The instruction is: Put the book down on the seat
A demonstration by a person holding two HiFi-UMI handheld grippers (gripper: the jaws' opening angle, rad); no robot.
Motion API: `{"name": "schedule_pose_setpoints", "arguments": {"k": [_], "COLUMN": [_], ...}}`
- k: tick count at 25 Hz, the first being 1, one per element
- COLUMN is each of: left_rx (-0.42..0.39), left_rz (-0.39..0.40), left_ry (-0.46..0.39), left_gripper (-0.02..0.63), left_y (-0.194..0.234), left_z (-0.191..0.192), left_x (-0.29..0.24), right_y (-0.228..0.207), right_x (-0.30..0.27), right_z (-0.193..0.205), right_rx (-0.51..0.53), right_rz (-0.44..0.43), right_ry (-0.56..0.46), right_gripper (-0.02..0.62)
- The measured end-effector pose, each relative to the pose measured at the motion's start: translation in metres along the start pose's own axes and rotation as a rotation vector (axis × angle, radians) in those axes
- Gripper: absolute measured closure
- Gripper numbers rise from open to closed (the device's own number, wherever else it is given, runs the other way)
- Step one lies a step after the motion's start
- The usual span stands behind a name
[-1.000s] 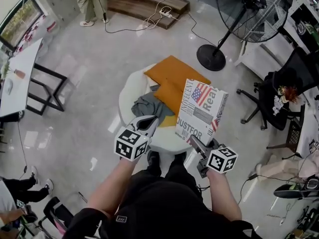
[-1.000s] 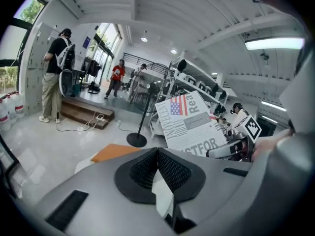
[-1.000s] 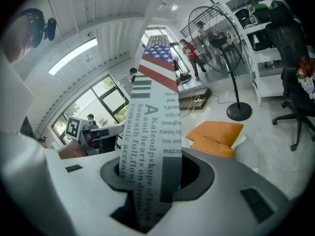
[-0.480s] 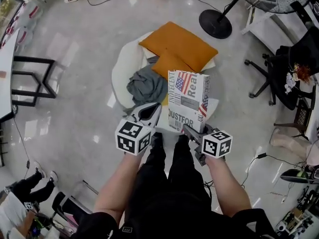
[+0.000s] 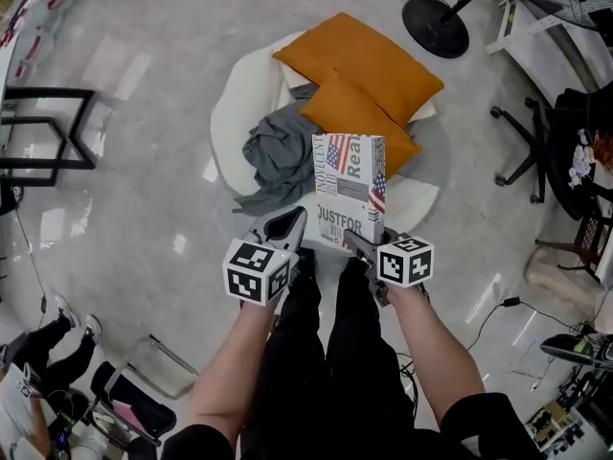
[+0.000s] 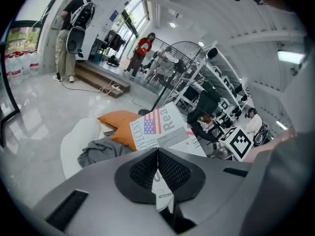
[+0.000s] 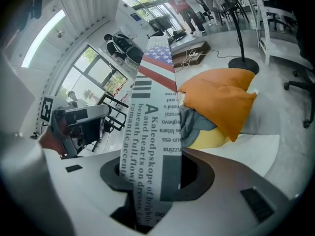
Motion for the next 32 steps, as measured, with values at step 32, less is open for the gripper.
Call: {"name": "schedule_pose_setpoints", "arguments": {"k": [32], "left_rx": [0.064], "left_rz": [0.049], "left_ry": [0.156], "left_gripper": [0.603], "left_y": [0.031], "left_z": [0.124], "left_x": [-0.108], "right_y": [-0.157], "right_x": [-0.139], "right_z": [-0.015], "right_rx": [0.427], "right_rz": [0.433], "right_ry": [0.215], "right_gripper": [0.326]}}
Point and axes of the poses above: the fingertips, and each gripper's own axes: x backward along the fingers, y to its left, z out of its underside, the point moved 9 cm from there along x, backward along the fingers, and after that the axes turned 13 degrees about -x, right-handed, at the moved point
